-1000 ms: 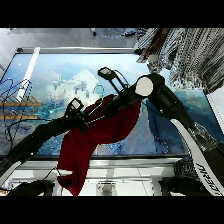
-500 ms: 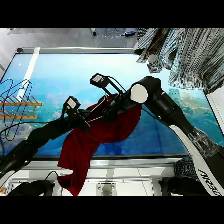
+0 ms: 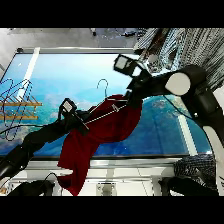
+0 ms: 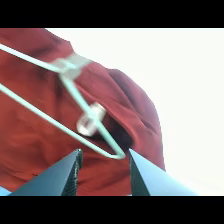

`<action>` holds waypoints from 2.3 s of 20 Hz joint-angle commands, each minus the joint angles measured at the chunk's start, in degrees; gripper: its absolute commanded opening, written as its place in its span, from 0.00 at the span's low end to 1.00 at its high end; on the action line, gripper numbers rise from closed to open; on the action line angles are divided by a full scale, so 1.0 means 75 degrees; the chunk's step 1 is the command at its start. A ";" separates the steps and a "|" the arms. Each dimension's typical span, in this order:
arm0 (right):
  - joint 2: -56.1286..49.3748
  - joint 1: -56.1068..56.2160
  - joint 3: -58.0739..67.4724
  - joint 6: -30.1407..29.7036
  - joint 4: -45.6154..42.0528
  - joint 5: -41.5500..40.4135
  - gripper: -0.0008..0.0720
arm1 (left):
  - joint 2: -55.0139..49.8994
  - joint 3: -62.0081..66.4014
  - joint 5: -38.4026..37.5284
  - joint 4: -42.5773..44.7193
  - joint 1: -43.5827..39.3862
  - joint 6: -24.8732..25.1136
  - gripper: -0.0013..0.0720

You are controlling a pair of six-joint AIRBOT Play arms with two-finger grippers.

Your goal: Fold the clothes and pants, and hang the long-sleeved shirts on hangers.

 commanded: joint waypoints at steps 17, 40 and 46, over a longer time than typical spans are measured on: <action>-0.3042 -0.1408 -0.0629 0.2865 0.1396 -0.2046 0.48 | -0.1169 0.0003 -0.1314 0.0265 0.0006 0.0006 0.05; -0.2687 0.0731 -0.0592 -0.0291 0.2439 0.0472 0.59 | -0.1705 0.0003 -0.1163 0.0061 -0.0006 0.0009 0.05; -0.2005 -0.0659 -0.0589 -0.3538 0.2871 -0.0370 0.60 | -0.1705 0.0003 -0.1163 0.0064 -0.0006 0.0009 0.05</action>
